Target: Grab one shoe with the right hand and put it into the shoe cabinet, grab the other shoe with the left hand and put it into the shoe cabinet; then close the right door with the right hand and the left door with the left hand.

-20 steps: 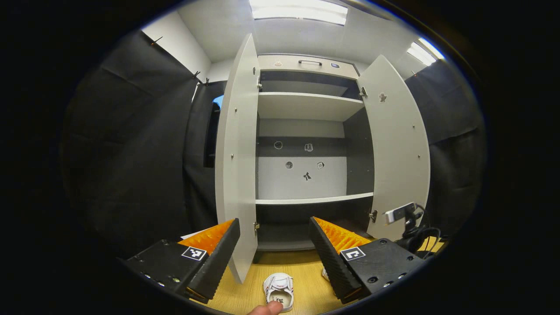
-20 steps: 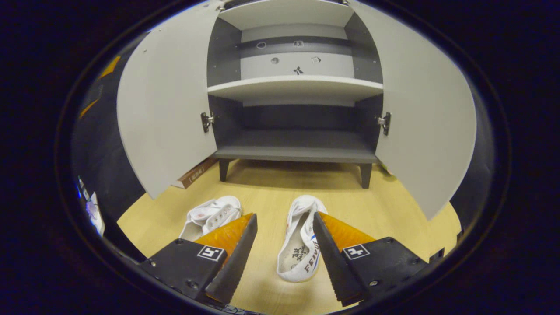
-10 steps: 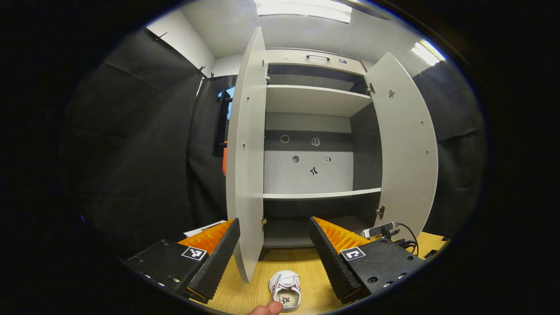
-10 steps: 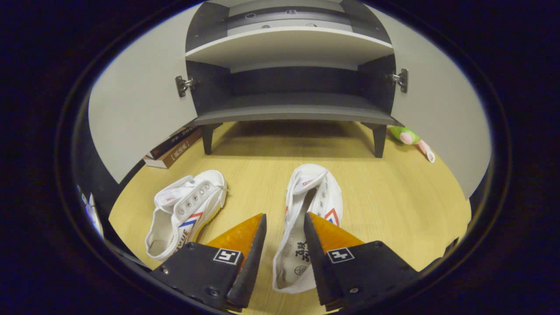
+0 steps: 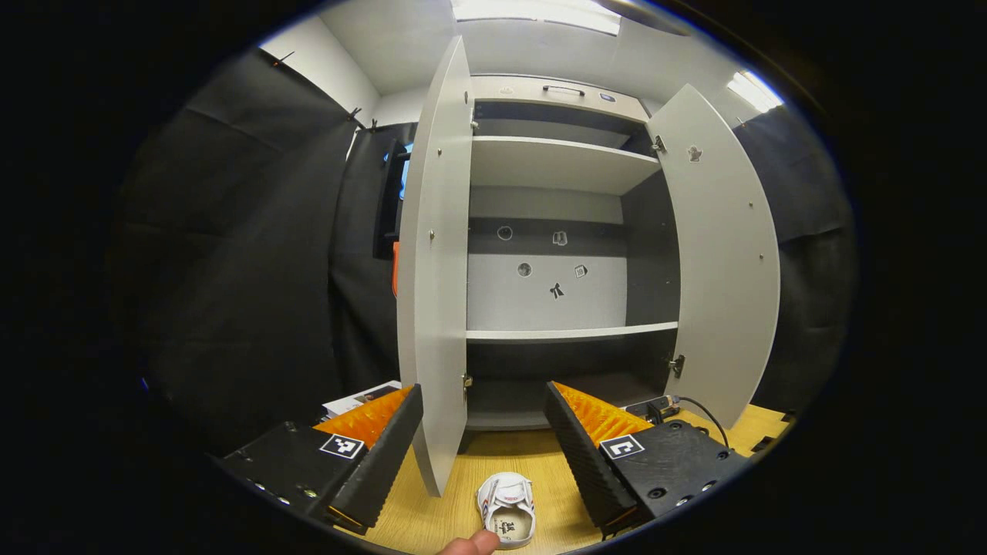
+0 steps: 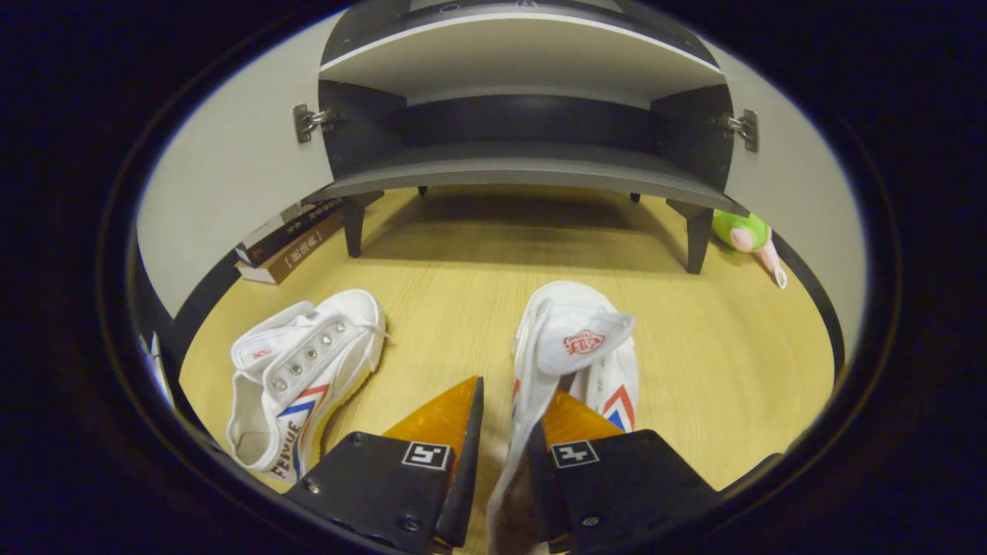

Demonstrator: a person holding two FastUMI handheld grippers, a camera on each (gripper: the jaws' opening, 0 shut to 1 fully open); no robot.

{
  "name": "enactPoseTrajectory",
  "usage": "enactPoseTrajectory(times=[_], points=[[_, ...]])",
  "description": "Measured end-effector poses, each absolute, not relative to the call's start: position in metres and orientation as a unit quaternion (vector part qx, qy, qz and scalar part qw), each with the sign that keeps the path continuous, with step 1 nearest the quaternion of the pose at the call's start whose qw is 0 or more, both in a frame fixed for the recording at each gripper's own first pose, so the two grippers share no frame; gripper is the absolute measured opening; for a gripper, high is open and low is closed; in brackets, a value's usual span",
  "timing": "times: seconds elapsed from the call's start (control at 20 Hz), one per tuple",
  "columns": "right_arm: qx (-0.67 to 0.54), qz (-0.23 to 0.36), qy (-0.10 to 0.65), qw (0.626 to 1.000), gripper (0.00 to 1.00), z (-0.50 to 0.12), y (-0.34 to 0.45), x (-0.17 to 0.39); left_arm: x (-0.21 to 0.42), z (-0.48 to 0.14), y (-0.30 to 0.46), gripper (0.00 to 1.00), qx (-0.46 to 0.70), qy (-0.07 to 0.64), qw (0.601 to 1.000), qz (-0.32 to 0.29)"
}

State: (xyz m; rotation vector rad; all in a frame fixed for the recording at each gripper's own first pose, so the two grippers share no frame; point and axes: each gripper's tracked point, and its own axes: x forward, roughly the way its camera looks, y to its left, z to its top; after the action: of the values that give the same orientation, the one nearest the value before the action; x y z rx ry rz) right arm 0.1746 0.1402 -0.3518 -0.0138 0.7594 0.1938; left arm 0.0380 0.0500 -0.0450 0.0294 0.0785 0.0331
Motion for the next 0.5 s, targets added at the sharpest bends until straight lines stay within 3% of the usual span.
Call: enactPoseTrajectory(times=[0.2, 0.35, 0.5], points=[[-0.02, 0.081, 0.34, 0.937, 0.12, -0.355, 0.135, 0.18, 0.039, -0.051, 0.043, 0.95, 0.017, 0.047, 0.999, 0.01], [-0.012, 0.084, 0.328, 0.941, 0.05, -0.352, 0.133, 0.179, 0.04, -0.054, 0.034, 0.95, 0.019, 0.051, 0.999, 0.003], [-0.019, 0.088, 0.298, 0.95, 0.04, -0.335, 0.122, 0.183, 0.038, -0.055, 0.026, 0.95, 0.019, 0.05, 0.999, -0.003]])
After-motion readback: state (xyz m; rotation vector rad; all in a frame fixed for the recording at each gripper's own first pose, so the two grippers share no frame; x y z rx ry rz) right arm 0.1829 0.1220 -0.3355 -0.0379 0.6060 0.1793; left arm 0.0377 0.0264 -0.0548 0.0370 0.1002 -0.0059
